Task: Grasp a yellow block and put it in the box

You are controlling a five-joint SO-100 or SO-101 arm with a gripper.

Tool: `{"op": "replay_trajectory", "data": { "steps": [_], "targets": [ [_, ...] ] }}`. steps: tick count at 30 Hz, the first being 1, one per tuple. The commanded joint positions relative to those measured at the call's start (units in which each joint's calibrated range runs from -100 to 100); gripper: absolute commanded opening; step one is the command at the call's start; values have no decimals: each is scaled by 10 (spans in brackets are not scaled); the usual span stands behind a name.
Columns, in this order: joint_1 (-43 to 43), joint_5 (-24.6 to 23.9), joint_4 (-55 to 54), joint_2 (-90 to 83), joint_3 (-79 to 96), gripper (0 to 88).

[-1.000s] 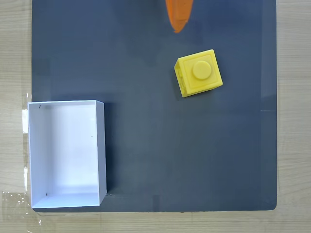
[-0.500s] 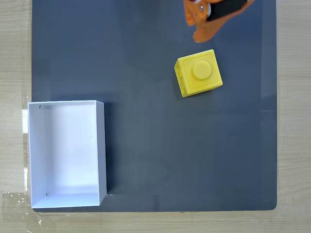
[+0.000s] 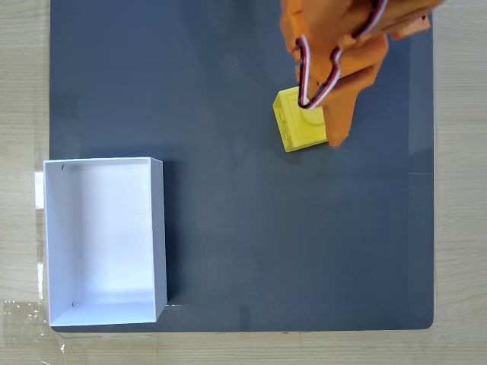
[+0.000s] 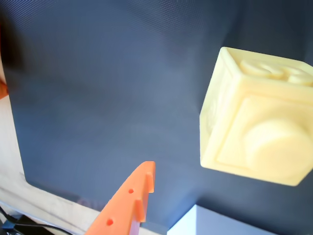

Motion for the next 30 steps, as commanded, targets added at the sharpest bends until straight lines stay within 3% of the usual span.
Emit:
{"op": "replay_trajectory", "data": {
  "steps": [1, 18, 26, 30],
  "targets": [
    [-8, 2, -21, 29, -26, 474],
    [-41, -3, -136, 166, -26, 465],
    [-36, -3, -135, 163, -26, 257],
    [-36, -2, -133, 161, -27, 225]
  ]
}}
